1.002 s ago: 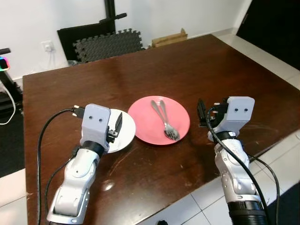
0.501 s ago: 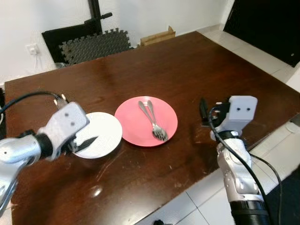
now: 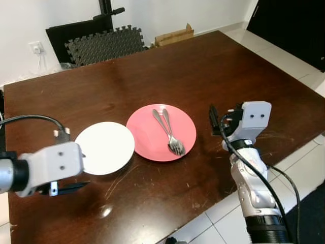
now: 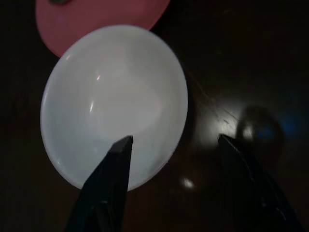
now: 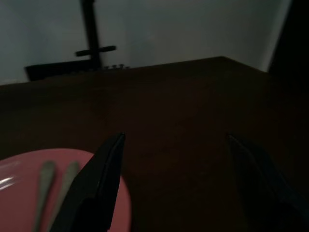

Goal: Setting the table

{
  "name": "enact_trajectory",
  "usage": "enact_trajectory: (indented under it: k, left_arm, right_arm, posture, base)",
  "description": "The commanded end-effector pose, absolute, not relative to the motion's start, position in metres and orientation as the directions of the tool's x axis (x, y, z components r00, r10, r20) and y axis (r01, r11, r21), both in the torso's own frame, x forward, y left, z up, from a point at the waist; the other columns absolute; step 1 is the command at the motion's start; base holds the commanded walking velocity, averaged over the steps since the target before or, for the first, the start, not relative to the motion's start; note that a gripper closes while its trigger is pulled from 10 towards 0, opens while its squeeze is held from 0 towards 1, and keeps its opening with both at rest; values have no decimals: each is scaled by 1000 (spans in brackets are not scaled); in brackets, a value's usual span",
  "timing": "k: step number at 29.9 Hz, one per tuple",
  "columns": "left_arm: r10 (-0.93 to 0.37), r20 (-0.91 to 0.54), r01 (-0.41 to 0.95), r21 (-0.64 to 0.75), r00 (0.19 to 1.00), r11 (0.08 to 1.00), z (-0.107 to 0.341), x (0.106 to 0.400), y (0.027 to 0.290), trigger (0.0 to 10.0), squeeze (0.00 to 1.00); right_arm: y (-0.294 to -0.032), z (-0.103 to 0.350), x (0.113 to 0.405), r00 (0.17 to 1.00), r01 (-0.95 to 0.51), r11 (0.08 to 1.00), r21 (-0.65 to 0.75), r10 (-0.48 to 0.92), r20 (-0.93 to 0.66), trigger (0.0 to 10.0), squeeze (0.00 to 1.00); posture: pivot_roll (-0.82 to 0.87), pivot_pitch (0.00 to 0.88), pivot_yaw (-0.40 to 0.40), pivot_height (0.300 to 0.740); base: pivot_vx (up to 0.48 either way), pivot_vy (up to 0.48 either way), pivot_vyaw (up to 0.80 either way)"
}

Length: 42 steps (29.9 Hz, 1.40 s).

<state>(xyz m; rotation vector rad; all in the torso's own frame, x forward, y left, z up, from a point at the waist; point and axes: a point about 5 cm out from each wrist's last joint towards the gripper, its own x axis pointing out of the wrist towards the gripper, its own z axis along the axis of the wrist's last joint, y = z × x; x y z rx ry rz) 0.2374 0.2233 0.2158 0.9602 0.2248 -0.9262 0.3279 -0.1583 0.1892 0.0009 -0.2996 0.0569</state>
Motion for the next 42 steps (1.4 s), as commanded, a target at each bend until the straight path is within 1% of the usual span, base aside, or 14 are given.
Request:
enact_trajectory:
  k: [1,7,8,9,10,13,15,18,30,32,33,34,35,42]
  left_arm:
    - [-554,-532,732,641,640,231,211,242,223,10000,1000]
    - [-592,-513,731,651,622,204,220,248,219,10000,1000]
    - [-595,-520,738,645,613,198,220,248,219,10000,318]
    - [-597,-523,743,640,608,195,220,249,220,10000,318]
    - [-600,-544,758,629,586,170,218,248,219,10000,0]
    - [-607,-579,790,598,544,137,215,246,218,10000,0]
    - [-615,-636,842,533,466,86,208,241,216,10000,0]
    - [-609,-670,862,505,425,46,202,240,216,10000,0]
    - [-568,-642,799,599,516,49,177,266,207,10000,0]
    - [-576,-637,801,597,511,50,170,268,203,9098,0]
    - [-576,-637,801,597,511,50,170,268,203,9098,0]
    - [-581,-633,799,599,512,52,166,269,201,4863,0]
    - [-587,-621,790,610,520,54,164,270,198,0,0]
    - [-604,-568,756,648,559,91,167,274,195,0,0]
  right_arm:
    - [-157,186,328,958,-58,998,0,56,281,10000,0]
    - [-162,186,325,958,-45,999,-1,44,282,10000,0]
    - [-163,185,325,959,-41,999,-1,40,281,10000,0]
    - [-163,185,325,959,-39,999,-1,38,280,10000,0]
    - [-163,185,325,959,-37,999,-1,36,280,10000,0]
    - [-163,185,325,959,-36,999,-1,35,280,10000,0]
    - [-163,185,326,960,-34,999,0,33,279,10000,0]
    - [-163,184,325,960,-33,999,1,31,278,10000,0]
    - [-162,183,326,961,-31,1000,3,28,273,10000,0]
    - [-162,183,326,962,-31,1000,3,29,273,10000,0]
    - [-162,183,326,962,-31,1000,3,29,273,10000,0]
    - [-162,183,326,962,-31,1000,4,29,273,10000,0]
    - [-162,183,326,962,-30,1000,4,28,272,10000,0]
    - [-164,182,325,962,-25,1000,4,23,271,10000,0]
  posture:
    - [88,118,24,740]
    - [74,115,31,740]
    - [73,114,34,740]
    - [73,114,34,740]
    - [72,114,34,740]
    - [71,115,36,740]
    - [67,117,39,740]
    - [67,117,38,740]
    - [65,117,38,740]
    - [62,118,37,740]
    - [62,118,37,740]
    - [62,118,37,740]
    - [61,118,38,740]
    - [64,120,36,740]
  base:
    - [0,0,0]
    - [0,0,0]
    - [0,0,0]
    - [0,0,0]
    - [0,0,0]
    - [0,0,0]
    - [0,0,0]
    - [0,0,0]
    - [0,0,0]
    - [0,0,0]
    - [0,0,0]
    - [0,0,0]
    - [0,0,0]
    - [0,0,0]
